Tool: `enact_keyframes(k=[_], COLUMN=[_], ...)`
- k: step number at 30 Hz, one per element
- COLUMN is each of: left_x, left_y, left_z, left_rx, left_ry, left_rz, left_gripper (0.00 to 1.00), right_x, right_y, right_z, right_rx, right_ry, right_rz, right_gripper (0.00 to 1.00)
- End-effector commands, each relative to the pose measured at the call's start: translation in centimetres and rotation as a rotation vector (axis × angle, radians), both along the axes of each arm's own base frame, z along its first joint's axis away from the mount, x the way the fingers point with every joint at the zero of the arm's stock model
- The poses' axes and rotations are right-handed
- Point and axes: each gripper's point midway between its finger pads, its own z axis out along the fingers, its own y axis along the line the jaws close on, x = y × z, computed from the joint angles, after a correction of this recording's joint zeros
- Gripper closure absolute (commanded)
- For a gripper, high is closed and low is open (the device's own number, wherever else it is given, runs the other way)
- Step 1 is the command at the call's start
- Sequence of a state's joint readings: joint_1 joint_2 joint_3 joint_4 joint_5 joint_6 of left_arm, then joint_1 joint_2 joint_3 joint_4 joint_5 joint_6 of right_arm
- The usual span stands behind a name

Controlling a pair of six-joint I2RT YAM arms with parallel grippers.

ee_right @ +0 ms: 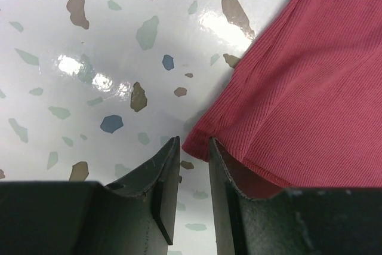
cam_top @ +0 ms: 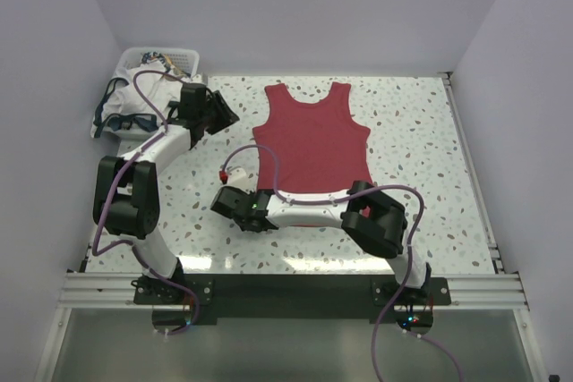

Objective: Fold and stack the tank tops
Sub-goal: Fold the tank top

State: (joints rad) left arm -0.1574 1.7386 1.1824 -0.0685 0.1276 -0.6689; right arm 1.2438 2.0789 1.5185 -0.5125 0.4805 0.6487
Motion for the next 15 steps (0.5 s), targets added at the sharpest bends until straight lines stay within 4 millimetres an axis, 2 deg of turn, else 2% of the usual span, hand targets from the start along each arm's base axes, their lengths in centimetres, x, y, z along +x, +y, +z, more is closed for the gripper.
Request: enact_keyframes(k=[1,10,15], left_x=[0.7,0.7,0.7], left_y=[0.1,0.1,0.0], left_z=[1.3,0.9,0.4], left_rx=[-0.011,-0.015,-0.018], left_ry=[-0.054,-0.048,-0.038], left_rz=[-0.008,-0.009,-0.011], left_gripper=[0.53,0.53,0.53], right_x=[-0.1,0.5,0.4], right_y=[0.6,0.0,0.3], right_z=[1.0,2.4,3.0], right_rx=[0.021,-0.048,-0.073], right_ry=[-0.034,-0.126,-0.162], right_rz=[-0.014,-0.037,-0.028], right_gripper=[0.69,0.69,0.69])
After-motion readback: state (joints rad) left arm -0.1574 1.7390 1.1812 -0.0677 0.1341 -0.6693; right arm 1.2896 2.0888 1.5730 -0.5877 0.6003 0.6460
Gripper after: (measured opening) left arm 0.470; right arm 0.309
